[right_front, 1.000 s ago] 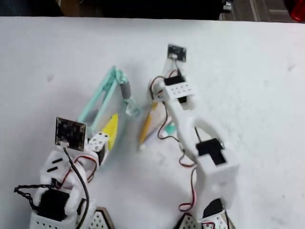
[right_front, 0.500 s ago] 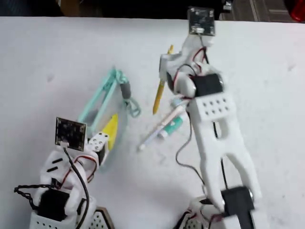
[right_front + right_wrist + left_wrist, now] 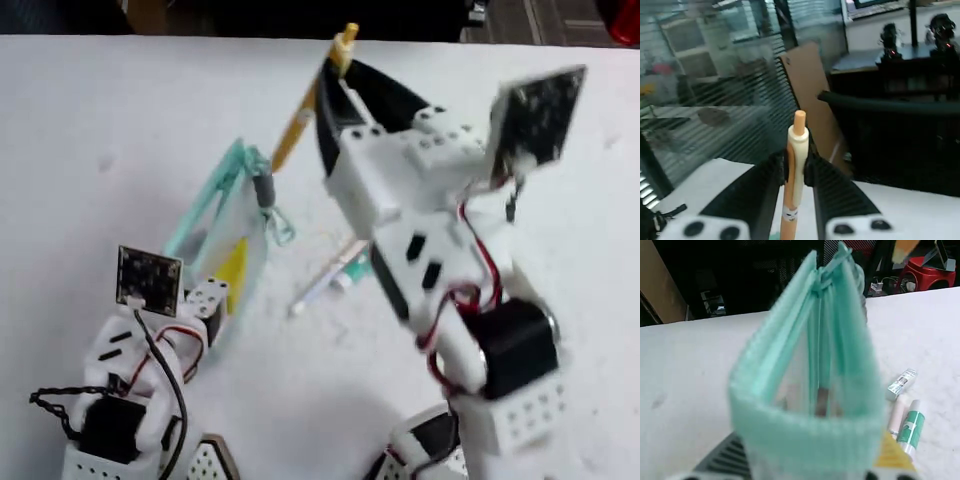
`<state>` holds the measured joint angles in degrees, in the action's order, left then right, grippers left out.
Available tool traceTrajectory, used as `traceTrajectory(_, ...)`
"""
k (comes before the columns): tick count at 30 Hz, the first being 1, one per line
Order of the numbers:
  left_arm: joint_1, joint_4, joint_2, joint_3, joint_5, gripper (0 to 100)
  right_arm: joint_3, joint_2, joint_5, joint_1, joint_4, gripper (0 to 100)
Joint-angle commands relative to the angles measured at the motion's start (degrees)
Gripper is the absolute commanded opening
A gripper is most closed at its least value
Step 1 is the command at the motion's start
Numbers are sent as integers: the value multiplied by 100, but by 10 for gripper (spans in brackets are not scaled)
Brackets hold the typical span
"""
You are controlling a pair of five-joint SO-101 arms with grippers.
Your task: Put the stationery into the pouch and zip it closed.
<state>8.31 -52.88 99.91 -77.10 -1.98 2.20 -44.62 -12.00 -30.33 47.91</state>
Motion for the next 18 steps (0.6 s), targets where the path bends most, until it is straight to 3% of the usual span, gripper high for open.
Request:
traceTrajectory(1,84,62,-40,18,-35,200,-229,-180,70,-470,-251,17)
traceTrajectory(7,84,62,-40,18,-35,242,-343,171,114,-1086,-444,17)
traceTrajectory(12,84,62,-40,18,-35,241,-519,409,905,-1569,66,17)
traceTrajectory(18,84,62,-40,18,-35,241,-492,479,1064,-1842,576,17)
